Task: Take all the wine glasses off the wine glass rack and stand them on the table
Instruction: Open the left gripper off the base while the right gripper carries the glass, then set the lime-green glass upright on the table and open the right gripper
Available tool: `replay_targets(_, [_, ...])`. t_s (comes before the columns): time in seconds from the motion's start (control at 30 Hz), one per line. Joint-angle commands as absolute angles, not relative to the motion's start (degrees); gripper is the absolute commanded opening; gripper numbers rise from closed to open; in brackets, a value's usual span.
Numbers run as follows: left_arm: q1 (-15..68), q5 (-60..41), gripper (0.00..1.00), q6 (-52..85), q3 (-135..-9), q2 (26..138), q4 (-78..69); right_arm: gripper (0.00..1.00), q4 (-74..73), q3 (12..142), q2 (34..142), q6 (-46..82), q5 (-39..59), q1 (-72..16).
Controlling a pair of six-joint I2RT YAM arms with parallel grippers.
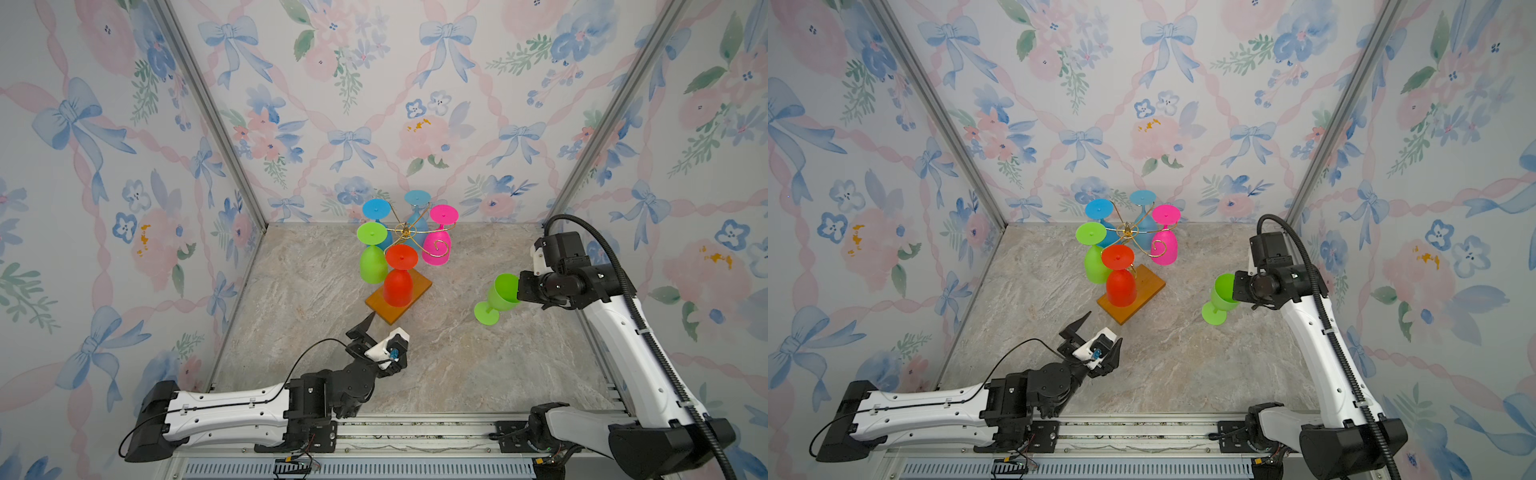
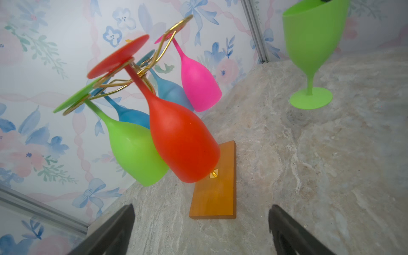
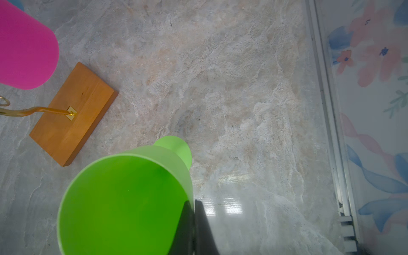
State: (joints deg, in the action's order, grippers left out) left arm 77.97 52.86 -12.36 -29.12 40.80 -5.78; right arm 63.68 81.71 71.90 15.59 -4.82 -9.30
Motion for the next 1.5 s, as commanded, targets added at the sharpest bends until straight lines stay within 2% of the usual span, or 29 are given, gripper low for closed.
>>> replay_targets(0.0, [74.8, 48.0, 0.98, 0.4, -28.2, 33.8, 0.9, 0.0, 60.5, 86.0, 75.0, 15.2, -7.2, -8.5])
replay_targets(0.17, [69.4, 46.4, 0.98, 4.8, -29.5, 27.7, 6.6, 0.0, 57.5, 89.8, 81.8, 15.4, -8.1, -7.1])
replay_targets(0.4, [58.2, 39.4, 0.98, 9.0, -31.8, 31.5, 11.2, 0.0, 55.7, 99.1, 94.1, 15.6, -8.2, -6.4])
replay_targets(0.83, [30.1, 21.2, 0.98, 12.8, -32.2, 37.8, 8.4, 0.0, 59.9, 123.1, 117.7, 14.9, -8.7, -6.3])
replay_targets(1.13, [21.3, 16.6, 0.98, 12.7, -33.3, 42.1, 6.3, 0.0, 63.0, 137.1, 129.2, 15.0, -7.7, -6.3])
replay_targets(1.47, [15.5, 12.3, 0.98, 13.1, -32.5, 42.2, 4.1, 0.0, 63.9, 143.3, 134.0, 15.1, -6.3, -6.5])
